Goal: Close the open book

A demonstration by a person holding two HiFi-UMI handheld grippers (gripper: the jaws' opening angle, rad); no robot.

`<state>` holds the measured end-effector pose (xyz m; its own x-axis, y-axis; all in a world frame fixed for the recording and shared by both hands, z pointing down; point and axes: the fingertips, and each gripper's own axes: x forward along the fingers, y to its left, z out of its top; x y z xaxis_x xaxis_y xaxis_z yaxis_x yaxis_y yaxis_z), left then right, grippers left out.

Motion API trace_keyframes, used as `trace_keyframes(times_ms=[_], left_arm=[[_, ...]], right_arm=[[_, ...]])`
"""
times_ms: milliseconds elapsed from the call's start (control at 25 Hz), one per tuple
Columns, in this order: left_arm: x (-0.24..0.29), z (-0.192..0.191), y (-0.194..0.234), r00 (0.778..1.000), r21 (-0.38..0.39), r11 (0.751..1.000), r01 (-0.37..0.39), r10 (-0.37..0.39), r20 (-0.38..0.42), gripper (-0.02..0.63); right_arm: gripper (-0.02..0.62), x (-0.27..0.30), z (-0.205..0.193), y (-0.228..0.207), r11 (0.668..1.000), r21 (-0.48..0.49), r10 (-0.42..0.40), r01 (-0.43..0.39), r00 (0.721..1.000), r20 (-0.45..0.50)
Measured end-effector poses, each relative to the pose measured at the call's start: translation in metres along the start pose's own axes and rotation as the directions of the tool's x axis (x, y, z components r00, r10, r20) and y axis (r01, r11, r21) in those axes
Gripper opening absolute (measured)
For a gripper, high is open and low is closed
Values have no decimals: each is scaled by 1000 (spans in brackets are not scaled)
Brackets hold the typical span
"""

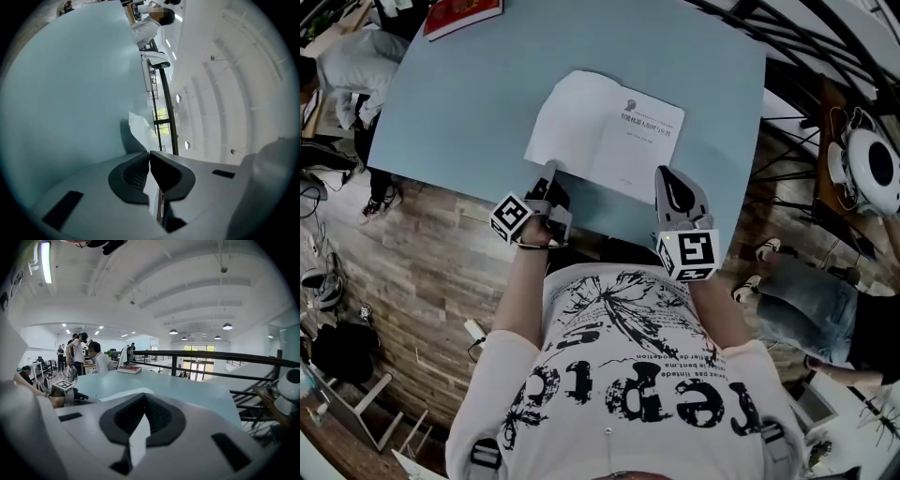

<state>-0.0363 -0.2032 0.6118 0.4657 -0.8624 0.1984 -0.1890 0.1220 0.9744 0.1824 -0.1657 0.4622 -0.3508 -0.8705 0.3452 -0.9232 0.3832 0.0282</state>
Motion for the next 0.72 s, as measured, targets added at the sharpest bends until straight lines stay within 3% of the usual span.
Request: trace_keyframes(times_ms=[80,280,360,520,720], left_arm=[[0,-3,-13,998,114,993,19,-12,-54,25],[-6,-12,-38,980,331,941,74,-8,-197,25],[-5,-17,-46,972,433,896,96,9,-235,25],[-6,-36,-62,950,635,756,158,59,-307,25],[-5,-57,-77,921,693,680,238,68,-383,25]], right_arm=[[11,-3,3,2,1000,7,-21,21,1000,-3],[11,-8,10,11,996,33,-78,77,997,3],[11,-12,13,13,993,47,-107,106,994,14],[11,-26,15,19,983,75,-170,167,985,35],[11,-46,17,22,965,116,-242,233,968,61]])
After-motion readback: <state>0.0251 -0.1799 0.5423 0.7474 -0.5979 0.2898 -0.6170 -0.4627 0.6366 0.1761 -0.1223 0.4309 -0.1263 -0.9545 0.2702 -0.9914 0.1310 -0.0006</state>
